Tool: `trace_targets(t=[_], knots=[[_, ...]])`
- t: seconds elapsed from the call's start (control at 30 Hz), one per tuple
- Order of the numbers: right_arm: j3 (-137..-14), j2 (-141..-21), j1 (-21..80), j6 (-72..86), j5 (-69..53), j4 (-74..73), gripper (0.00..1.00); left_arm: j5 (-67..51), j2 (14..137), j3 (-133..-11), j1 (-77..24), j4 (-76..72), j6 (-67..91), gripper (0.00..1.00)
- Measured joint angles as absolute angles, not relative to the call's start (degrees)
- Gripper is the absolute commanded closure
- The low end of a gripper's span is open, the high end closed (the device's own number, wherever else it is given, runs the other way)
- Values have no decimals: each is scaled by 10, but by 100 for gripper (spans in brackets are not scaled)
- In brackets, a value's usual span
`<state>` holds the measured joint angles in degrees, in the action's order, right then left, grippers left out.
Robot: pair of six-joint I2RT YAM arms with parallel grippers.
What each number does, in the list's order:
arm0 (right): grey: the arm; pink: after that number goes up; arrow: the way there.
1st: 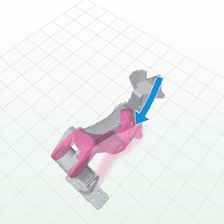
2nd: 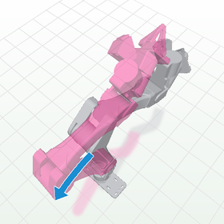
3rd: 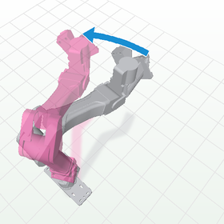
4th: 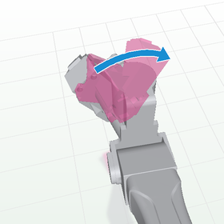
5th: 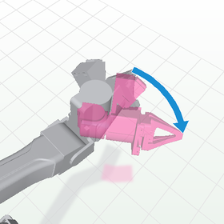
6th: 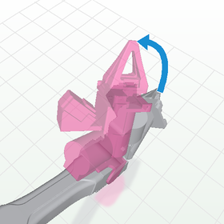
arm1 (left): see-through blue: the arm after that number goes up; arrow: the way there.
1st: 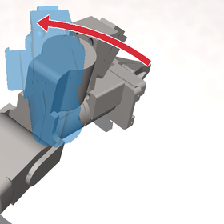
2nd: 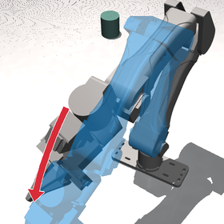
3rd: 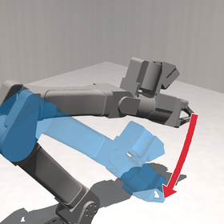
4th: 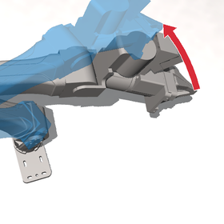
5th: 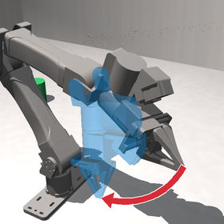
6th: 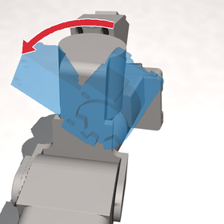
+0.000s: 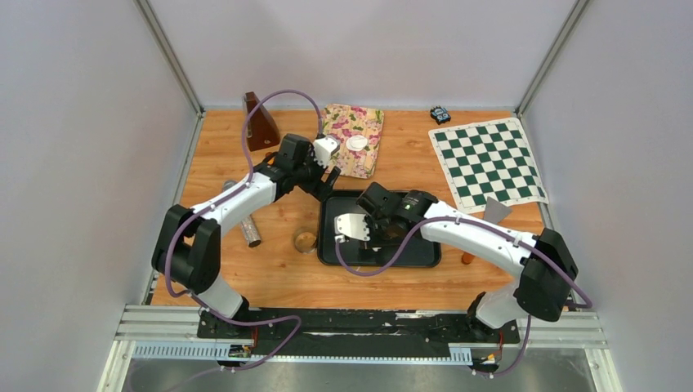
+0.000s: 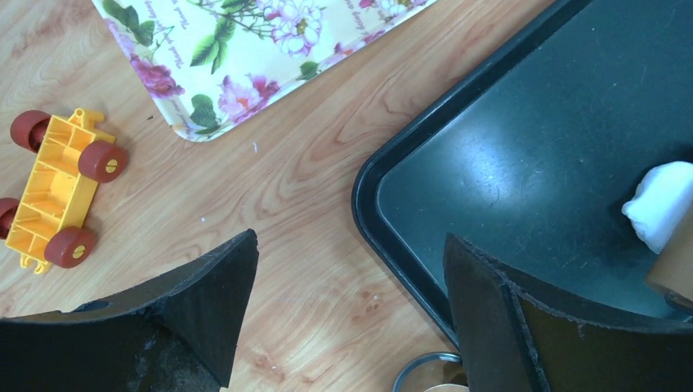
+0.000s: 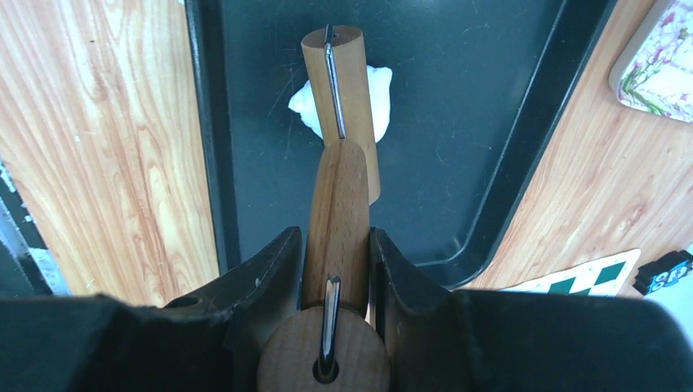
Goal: Roll out the dumpling wrappers from the dough
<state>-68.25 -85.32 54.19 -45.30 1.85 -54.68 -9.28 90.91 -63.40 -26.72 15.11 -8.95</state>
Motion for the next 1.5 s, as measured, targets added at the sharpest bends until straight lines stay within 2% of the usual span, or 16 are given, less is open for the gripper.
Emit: trace_targets(t=[0.4, 0.73, 1.07, 1.3, 1.5], knots=[[-611, -842, 551, -453, 69, -426, 100, -78, 923, -634, -285, 151, -93, 13], [-577, -848, 574, -455, 145, -338, 100, -70, 927, -634, -285, 150, -93, 10], [-651, -737, 577, -476, 57, -442, 100, -70, 931, -634, -285, 149, -93, 9], [-580, -731, 585, -472, -10, -494, 100, -69, 931, -634, -285, 149, -94, 10], [-549, -747, 589, -465, 24, -474, 100, -67, 931, -634, -285, 149, -94, 10]])
